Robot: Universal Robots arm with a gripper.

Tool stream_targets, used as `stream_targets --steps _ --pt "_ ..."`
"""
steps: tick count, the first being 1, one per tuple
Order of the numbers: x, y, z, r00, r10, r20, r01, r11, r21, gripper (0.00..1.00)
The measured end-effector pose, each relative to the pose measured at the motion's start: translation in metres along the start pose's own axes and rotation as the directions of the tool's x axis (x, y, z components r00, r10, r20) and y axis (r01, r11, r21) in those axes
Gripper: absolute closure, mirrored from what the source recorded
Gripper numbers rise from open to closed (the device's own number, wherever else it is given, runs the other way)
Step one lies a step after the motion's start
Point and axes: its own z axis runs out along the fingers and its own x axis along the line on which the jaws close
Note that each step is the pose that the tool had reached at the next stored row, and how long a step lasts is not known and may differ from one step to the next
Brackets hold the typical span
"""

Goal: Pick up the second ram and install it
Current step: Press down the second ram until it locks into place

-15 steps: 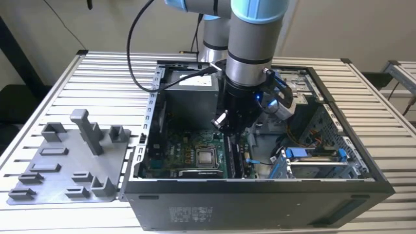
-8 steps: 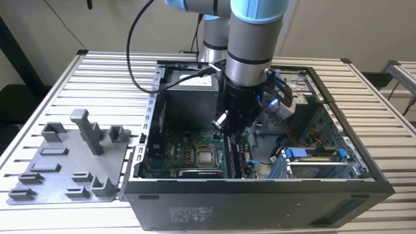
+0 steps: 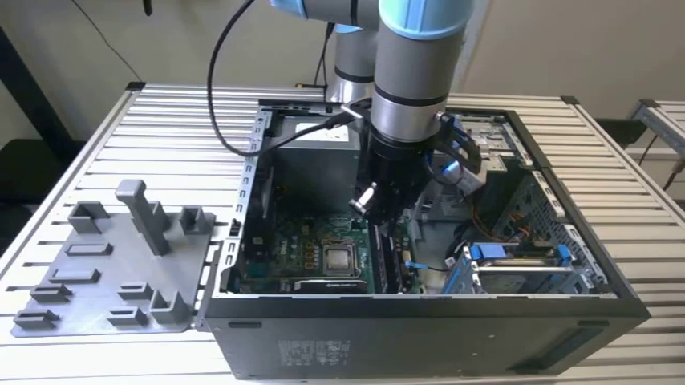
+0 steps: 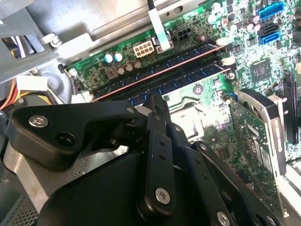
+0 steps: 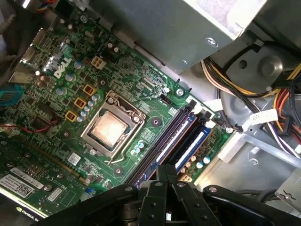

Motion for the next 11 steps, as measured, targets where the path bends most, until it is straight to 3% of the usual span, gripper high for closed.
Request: stream_targets --steps 11 --pt "0.0008 0.0006 0.0004 0.9978 -0.065 0.0039 0.065 0.9979 -0.0002 0.89"
